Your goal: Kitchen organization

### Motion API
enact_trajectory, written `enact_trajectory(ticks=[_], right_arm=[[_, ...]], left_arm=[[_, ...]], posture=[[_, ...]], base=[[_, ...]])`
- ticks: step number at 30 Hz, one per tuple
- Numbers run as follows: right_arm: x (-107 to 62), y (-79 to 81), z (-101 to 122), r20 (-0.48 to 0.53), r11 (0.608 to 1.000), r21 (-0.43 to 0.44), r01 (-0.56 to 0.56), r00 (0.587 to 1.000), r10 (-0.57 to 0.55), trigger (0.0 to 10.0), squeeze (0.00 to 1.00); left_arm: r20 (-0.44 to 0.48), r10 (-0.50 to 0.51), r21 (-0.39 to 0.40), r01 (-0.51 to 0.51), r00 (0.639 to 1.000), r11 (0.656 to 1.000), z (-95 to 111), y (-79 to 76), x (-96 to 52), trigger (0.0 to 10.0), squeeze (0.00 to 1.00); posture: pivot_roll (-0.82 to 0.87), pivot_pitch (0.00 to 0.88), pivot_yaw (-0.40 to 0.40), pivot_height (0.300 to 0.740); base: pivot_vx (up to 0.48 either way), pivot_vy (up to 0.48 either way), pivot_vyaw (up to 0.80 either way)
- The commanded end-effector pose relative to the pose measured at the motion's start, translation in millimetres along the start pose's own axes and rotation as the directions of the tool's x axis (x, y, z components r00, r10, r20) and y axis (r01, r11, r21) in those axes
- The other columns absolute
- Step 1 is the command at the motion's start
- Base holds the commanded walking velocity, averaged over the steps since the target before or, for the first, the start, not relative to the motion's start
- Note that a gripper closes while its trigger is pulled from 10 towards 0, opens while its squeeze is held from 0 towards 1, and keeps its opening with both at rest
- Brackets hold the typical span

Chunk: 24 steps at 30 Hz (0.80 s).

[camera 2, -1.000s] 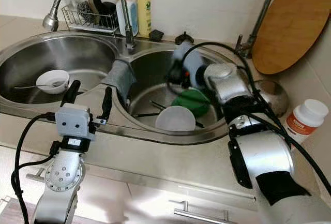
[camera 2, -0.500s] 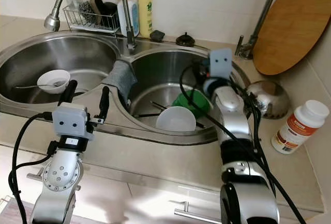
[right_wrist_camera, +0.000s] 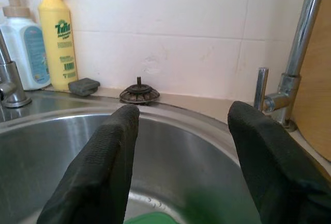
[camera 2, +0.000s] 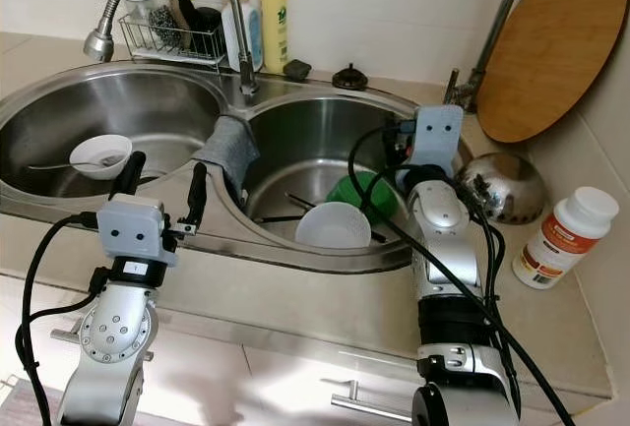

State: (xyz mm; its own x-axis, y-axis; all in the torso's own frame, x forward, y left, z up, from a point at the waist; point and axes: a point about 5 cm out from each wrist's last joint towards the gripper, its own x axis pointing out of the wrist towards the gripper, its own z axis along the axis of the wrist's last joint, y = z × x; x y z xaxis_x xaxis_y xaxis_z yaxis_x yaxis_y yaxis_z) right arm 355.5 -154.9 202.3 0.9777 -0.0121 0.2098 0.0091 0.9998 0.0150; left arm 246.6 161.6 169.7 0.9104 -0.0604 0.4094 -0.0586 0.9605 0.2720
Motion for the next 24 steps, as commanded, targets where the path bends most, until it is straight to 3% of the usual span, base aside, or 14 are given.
enact_trajectory(ticks=[1, 17, 24], right_arm=[[-2.7, 1.1, 2.8, 0.008, 1.0, 0.016, 0.011, 1.0, -0.011, 10.0, 0.0], [-4.6, 8.7, 4.9, 0.008, 1.0, 0.025, 0.013, 1.0, -0.013, 10.0, 0.0], [-4.5, 8.7, 5.3, 0.007, 1.0, 0.024, 0.016, 1.0, -0.016, 10.0, 0.0]], left_arm=[[0.008, -0.01, -0.011, 0.01, 1.0, 1.0, 1.7, -2.2, 1.9, 10.0, 0.0], [0.012, -0.018, -0.004, 0.018, 1.0, 1.0, 2.3, -2.6, 2.8, 10.0, 0.0], [0.02, -0.018, 0.001, 0.018, 1.0, 1.0, 3.1, -2.5, 2.8, 10.0, 0.0]], posture=[[0.16, 0.0, -0.077, 0.74], [0.16, 0.0, -0.075, 0.74], [0.16, 0.0, -0.075, 0.74]], base=[[0.0, 0.424, 0.0], [0.0, 0.431, 0.0], [0.0, 0.0, 0.0]])
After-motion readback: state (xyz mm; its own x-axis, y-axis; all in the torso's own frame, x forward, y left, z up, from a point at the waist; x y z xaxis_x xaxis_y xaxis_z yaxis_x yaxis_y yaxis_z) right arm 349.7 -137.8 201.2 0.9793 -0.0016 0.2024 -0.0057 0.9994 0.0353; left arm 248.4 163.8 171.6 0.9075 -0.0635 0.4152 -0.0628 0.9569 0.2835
